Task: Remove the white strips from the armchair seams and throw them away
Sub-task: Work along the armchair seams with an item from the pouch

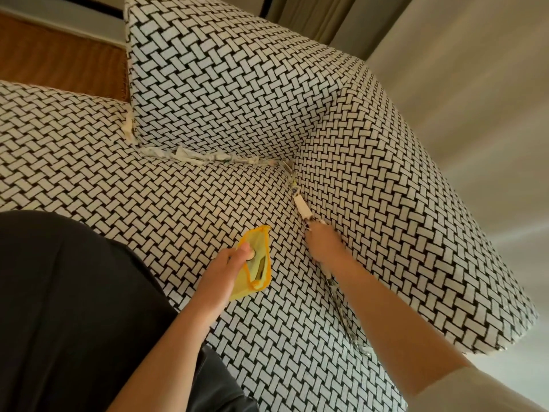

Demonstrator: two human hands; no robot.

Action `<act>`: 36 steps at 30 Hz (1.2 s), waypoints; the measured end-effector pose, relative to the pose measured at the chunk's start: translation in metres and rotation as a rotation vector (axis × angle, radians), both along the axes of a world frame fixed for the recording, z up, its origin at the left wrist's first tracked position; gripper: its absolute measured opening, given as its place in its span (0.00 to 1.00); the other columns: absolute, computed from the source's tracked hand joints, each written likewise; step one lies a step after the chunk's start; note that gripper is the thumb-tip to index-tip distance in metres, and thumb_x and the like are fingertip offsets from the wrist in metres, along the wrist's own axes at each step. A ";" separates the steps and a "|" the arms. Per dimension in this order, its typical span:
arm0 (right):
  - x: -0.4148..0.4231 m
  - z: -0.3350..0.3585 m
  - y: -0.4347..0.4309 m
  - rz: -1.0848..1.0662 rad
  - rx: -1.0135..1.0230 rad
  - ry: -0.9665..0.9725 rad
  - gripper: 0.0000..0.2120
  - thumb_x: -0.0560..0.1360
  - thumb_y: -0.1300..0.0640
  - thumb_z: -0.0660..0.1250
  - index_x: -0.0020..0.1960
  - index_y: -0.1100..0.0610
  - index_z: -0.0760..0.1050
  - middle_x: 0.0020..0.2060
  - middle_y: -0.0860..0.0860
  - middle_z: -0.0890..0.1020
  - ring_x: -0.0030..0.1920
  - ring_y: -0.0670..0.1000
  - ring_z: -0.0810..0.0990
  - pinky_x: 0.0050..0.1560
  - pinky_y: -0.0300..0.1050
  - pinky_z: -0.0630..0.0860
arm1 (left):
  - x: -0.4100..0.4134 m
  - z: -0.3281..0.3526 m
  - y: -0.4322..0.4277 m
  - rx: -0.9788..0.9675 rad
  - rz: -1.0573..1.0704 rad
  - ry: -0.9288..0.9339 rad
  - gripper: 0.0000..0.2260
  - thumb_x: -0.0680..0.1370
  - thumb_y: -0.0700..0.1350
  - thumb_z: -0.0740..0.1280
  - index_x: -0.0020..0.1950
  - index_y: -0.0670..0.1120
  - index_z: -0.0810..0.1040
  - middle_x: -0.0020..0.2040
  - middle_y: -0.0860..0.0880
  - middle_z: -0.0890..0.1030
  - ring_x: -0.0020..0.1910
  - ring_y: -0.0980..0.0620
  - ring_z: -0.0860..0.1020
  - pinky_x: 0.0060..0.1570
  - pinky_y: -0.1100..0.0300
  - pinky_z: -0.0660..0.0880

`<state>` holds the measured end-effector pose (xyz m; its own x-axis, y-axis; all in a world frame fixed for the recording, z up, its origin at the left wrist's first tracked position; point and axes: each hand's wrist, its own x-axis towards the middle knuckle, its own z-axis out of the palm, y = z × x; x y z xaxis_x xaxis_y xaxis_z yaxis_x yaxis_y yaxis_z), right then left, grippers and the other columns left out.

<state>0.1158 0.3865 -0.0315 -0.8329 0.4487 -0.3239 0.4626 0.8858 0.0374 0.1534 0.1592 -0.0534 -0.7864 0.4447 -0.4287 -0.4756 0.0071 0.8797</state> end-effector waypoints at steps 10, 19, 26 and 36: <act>-0.005 0.011 -0.015 0.006 0.135 -0.090 0.13 0.78 0.64 0.57 0.61 0.63 0.72 0.54 0.58 0.77 0.52 0.56 0.78 0.50 0.45 0.78 | 0.003 0.001 -0.004 -0.001 -0.017 0.034 0.48 0.52 0.82 0.57 0.57 0.48 0.73 0.55 0.45 0.76 0.55 0.46 0.75 0.61 0.44 0.70; -0.011 0.011 -0.023 0.137 0.328 -0.237 0.14 0.78 0.63 0.59 0.63 0.62 0.70 0.53 0.55 0.77 0.47 0.52 0.77 0.45 0.43 0.76 | 0.002 -0.017 -0.004 -0.030 -0.088 0.040 0.41 0.60 0.79 0.57 0.51 0.43 0.72 0.47 0.42 0.76 0.43 0.45 0.75 0.53 0.44 0.76; -0.028 0.020 -0.028 0.346 0.566 -0.479 0.17 0.78 0.61 0.59 0.66 0.57 0.66 0.47 0.51 0.75 0.44 0.49 0.73 0.41 0.41 0.71 | 0.004 -0.010 -0.003 -0.090 -0.088 0.064 0.24 0.75 0.64 0.56 0.56 0.44 0.70 0.46 0.48 0.72 0.41 0.54 0.72 0.38 0.63 0.67; -0.032 0.026 -0.017 0.336 0.495 -0.407 0.14 0.77 0.62 0.60 0.63 0.61 0.70 0.50 0.52 0.77 0.48 0.51 0.78 0.42 0.43 0.72 | 0.003 -0.015 -0.001 -0.061 -0.066 0.038 0.29 0.72 0.68 0.57 0.58 0.44 0.69 0.48 0.47 0.74 0.42 0.53 0.74 0.38 0.63 0.69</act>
<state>0.0834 0.3695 -0.0051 -0.8084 0.3642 -0.4624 0.0326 0.8121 0.5826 0.1562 0.1581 -0.0689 -0.7724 0.4703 -0.4269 -0.4384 0.0917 0.8941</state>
